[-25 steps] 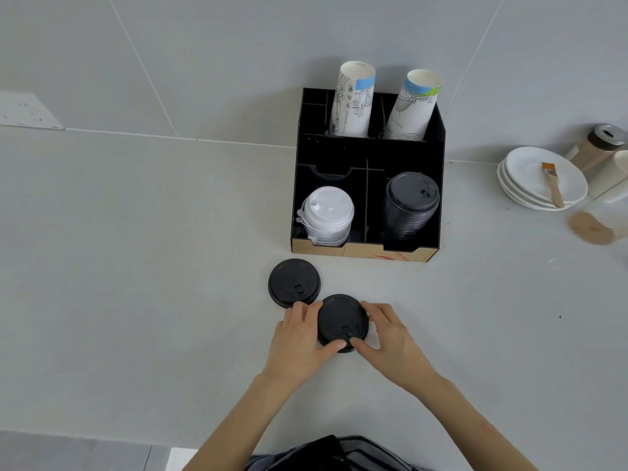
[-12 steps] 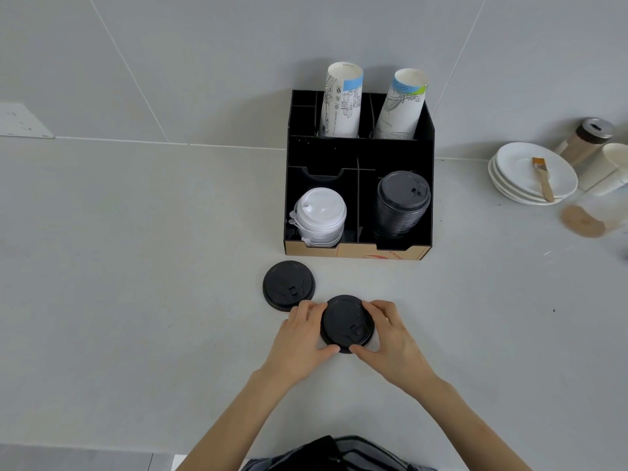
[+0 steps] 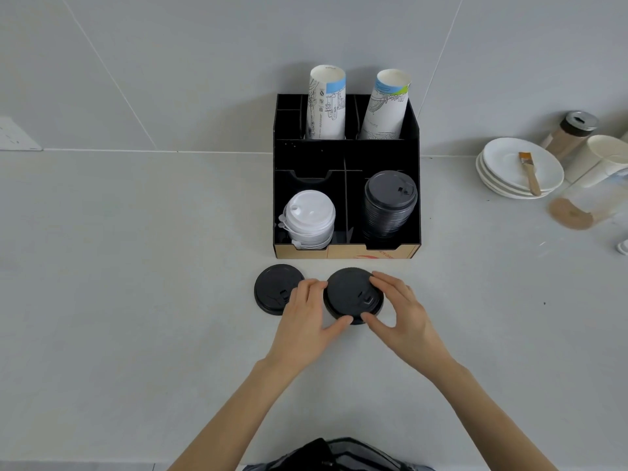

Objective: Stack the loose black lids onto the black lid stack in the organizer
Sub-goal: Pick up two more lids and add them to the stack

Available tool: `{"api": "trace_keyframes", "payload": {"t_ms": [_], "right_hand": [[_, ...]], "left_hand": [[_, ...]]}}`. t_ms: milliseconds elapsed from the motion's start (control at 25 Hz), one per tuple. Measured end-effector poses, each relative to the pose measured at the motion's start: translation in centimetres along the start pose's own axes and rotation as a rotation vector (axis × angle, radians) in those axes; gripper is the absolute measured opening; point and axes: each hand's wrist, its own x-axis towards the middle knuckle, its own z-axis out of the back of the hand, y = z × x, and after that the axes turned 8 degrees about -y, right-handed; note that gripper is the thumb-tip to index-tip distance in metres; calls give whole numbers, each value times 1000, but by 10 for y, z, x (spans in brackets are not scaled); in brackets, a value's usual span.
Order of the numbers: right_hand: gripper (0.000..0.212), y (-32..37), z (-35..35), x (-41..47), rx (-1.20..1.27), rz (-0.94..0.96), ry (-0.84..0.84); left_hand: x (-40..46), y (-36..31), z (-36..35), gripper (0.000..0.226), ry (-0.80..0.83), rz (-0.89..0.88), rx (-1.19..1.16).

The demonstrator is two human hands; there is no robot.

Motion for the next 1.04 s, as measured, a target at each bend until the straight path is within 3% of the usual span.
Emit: {"api": "trace_keyframes", "payload": {"t_ms": [360, 1040], "right_hand": [[50, 10, 42, 39, 43, 79, -111], [44, -10, 95, 143, -105, 123, -31]], "left_hand": [[42, -38, 15, 54, -95, -68, -175], [142, -81, -4, 54, -181, -29, -90]]}}
